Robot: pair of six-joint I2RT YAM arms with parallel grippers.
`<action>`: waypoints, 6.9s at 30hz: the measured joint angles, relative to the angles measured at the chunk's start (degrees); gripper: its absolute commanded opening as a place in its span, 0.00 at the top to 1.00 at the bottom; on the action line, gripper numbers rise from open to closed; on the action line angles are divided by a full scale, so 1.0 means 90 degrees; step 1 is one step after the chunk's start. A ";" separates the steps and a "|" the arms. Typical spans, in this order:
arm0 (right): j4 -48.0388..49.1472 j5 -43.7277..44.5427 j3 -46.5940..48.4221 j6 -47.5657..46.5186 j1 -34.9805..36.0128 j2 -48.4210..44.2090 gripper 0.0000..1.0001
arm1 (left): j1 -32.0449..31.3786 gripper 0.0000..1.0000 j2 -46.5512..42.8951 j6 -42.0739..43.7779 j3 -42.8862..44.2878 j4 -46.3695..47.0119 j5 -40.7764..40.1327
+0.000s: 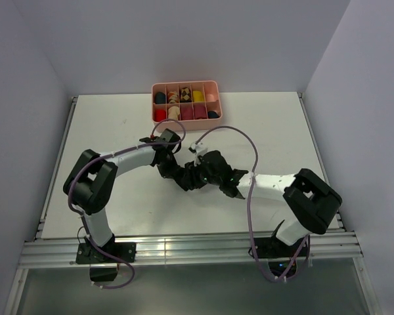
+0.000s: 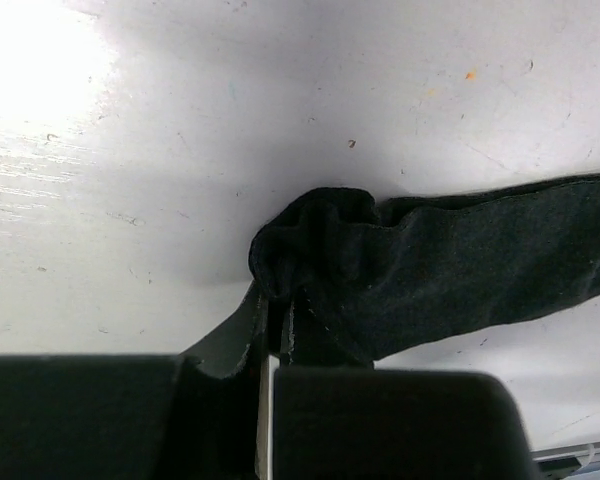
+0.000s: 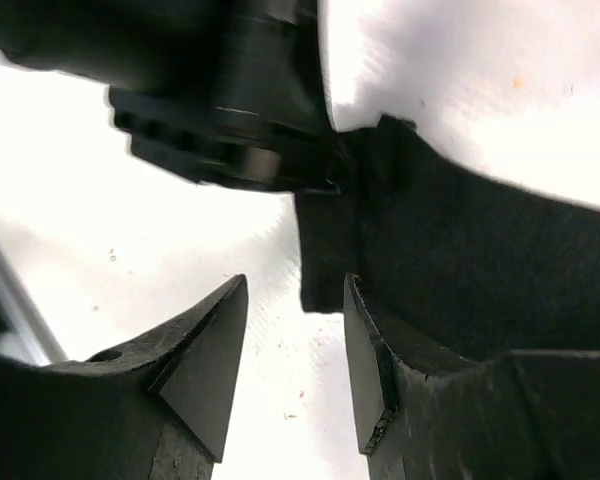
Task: Roll the socks
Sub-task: Roll the sock at the center of the board.
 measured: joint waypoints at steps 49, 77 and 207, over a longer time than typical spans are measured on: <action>0.2118 -0.1710 -0.0833 0.1812 -0.0867 0.1404 1.00 | 0.0044 0.43 -0.0821 -0.0935 -0.0532 0.0095 -0.0092; 0.3053 -0.3429 -0.0935 0.4269 -0.1634 0.2348 1.00 | -0.0257 0.40 -0.2144 -0.1134 -0.2212 0.1668 -0.0243; 0.0034 0.2603 -0.0784 -0.0758 0.1479 0.0000 1.00 | -0.0593 0.46 0.0865 0.3053 0.0984 0.0355 0.1518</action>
